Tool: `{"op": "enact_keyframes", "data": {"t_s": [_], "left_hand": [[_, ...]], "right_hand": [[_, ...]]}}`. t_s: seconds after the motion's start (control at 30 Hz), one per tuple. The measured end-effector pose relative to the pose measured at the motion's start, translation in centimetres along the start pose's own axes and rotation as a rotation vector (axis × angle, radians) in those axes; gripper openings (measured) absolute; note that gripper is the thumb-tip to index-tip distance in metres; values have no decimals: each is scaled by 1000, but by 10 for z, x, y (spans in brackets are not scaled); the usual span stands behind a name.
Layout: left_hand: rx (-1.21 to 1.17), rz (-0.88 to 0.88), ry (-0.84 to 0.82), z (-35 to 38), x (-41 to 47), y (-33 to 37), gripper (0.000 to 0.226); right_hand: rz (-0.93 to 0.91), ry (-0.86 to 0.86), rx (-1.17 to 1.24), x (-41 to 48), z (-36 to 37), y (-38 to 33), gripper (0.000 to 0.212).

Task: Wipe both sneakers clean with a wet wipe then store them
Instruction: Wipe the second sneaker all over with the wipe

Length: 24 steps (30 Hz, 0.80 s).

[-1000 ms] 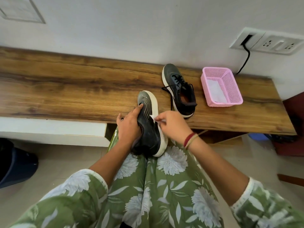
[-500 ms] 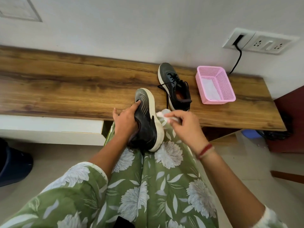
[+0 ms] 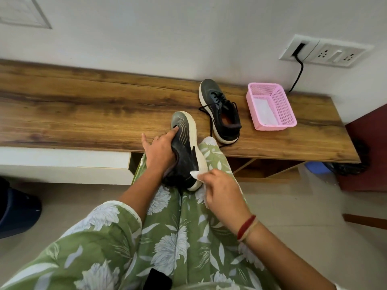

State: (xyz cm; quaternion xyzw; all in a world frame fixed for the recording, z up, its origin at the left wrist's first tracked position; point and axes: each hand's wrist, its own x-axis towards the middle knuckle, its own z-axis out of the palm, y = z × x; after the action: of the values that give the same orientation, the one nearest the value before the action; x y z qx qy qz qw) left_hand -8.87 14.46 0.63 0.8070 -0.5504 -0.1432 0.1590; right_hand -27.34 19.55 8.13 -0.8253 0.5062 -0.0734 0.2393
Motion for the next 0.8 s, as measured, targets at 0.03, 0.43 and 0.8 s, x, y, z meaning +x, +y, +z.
{"op": "enact_keyframes", "data": {"t_s": [0.03,0.43,0.8], "left_hand": [[2,-1,0,0,0,-1,59],[120,26,42,7,0,-4,54],[152,685,139,-1,-19,-10,92]], "right_hand": [[31,-20,45,9,-9,2,29],[131,24,40,91,16,0,31],[448,54,1023,58,-12,41,25]]}}
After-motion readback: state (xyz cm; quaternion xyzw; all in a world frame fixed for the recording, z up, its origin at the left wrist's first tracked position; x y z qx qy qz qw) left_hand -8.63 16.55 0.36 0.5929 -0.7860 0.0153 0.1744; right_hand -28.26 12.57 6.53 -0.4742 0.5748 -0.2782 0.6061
